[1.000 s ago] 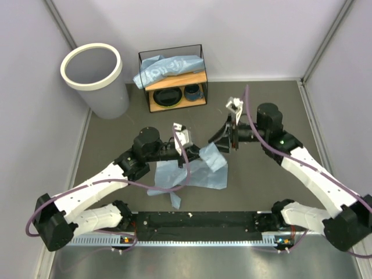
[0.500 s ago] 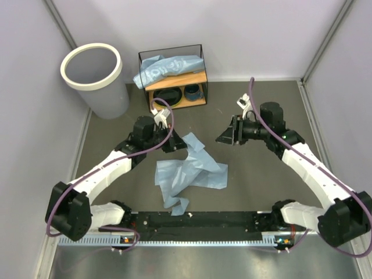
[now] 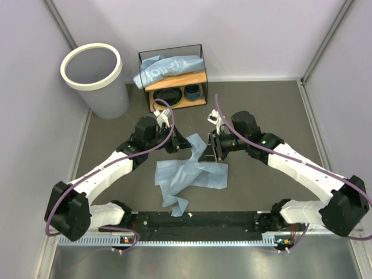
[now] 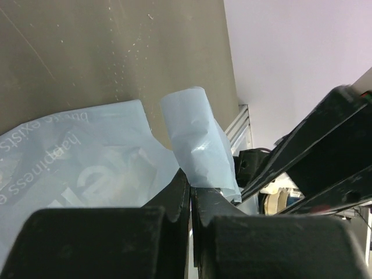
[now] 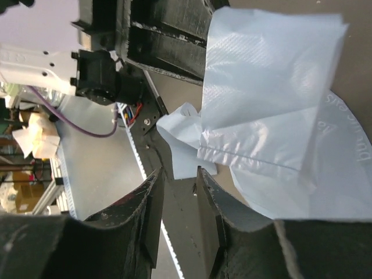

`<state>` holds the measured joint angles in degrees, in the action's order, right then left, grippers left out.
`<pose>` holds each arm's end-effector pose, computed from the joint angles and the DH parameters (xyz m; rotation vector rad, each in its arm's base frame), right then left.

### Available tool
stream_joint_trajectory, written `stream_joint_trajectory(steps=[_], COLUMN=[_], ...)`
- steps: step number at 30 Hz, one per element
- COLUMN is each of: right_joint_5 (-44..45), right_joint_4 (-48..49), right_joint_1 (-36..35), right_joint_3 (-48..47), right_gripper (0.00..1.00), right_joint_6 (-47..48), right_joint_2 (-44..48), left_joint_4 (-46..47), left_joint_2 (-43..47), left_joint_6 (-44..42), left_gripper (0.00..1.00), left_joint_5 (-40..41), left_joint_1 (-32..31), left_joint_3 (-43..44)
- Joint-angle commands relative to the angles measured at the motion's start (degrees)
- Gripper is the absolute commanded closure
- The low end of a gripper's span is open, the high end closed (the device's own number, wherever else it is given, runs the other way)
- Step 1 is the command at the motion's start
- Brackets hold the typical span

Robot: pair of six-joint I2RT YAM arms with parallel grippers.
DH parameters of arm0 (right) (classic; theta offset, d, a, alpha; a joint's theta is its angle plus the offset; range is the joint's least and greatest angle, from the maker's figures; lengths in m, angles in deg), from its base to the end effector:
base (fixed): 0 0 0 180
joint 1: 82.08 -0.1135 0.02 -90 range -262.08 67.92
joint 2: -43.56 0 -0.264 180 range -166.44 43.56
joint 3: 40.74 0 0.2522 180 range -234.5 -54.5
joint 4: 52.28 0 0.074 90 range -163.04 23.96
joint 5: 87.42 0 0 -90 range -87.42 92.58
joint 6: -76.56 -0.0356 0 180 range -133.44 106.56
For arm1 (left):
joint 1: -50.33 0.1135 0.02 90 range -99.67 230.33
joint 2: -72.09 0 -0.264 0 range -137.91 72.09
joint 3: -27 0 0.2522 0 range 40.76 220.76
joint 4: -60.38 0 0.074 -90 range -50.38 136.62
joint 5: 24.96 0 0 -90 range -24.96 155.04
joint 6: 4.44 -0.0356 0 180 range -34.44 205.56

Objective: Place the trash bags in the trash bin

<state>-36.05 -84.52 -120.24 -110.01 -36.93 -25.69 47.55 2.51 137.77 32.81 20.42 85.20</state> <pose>0.1945 0.1811 0.3062 -0.7213 2.1835 1.3179 0.2246 -0.1511 0.2685 -0.0221 2.2455 -1.4187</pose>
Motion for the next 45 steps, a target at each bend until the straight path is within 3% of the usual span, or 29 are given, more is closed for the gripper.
stream_joint_trajectory(steps=[1,9,15,18,23,28,33,36,39,40,43,45], right_joint_5=[1.4,4.8,3.7,-2.1,-8.4,-6.5,-3.0,-1.1,1.0,1.4,2.2,2.9], right_joint_4=[1.8,4.4,2.8,2.8,2.7,0.8,0.7,0.6,0.6,0.6,0.6,0.4], right_joint_1=[-1.8,4.3,5.8,6.4,6.4,6.2,2.6,1.0,0.4,0.4,0.4,0.4], right_joint_3=[-3.5,-19.3,-22.7,-19.6,-11.2,-8.7,-10.0,-10.1,-10.1,-10.2,-10.5,-10.3], right_gripper=[0.69,0.69,0.59,0.5,0.27,0.18,0.18,0.22,0.33,0.46,0.72,0.84], right_joint_6=[2.8,5.4,7.1,5.6,4.6,5.8,7.8,8.8,10.2,10.2,10.7,11.4], right_joint_2=[-3.5,-13.3,-20.2,-15.5,-5.6,-5.4,-7.7,-8.9,-9.4,-9.7,-10.0,-9.2], left_joint_4=[5.3,4.6,7.9,7.2,10.5,13.0,13.0,12.8,13.2,13.4,13.6,12.9], left_joint_2=[1.5,3.3,3.6,4.4,4.5,3.6,3.0,3.0,2.9,2.9,2.6,3.0], left_joint_6=[1.9,0.3,0.5,-1.0,-0.5,-0.1,-0.7,-1.0,-0.6,-0.4,-0.5,-1.0], left_gripper=[1.0,1.0,1.0,1.0,1.0,1.0,1.0,1.0,1.0,1.0,1.0,1.0], left_joint_5=[-1.7,-2.7,-3.5,-3.1,-3.9,-5.4,-6.5,-6.6,-6.9,-6.9,-7.1,-7.3], left_joint_1=[-0.3,-1.2,-1.4,-1.3,-1.2,-1.2,-1.3,-1.3,-1.4,-1.5,-1.6,-1.6], left_joint_3=[1.2,-1.6,-1.1,-1.2,-3.0,-3.0,-1.6,-1.4,-1.6,-1.6,-1.6,-1.6])
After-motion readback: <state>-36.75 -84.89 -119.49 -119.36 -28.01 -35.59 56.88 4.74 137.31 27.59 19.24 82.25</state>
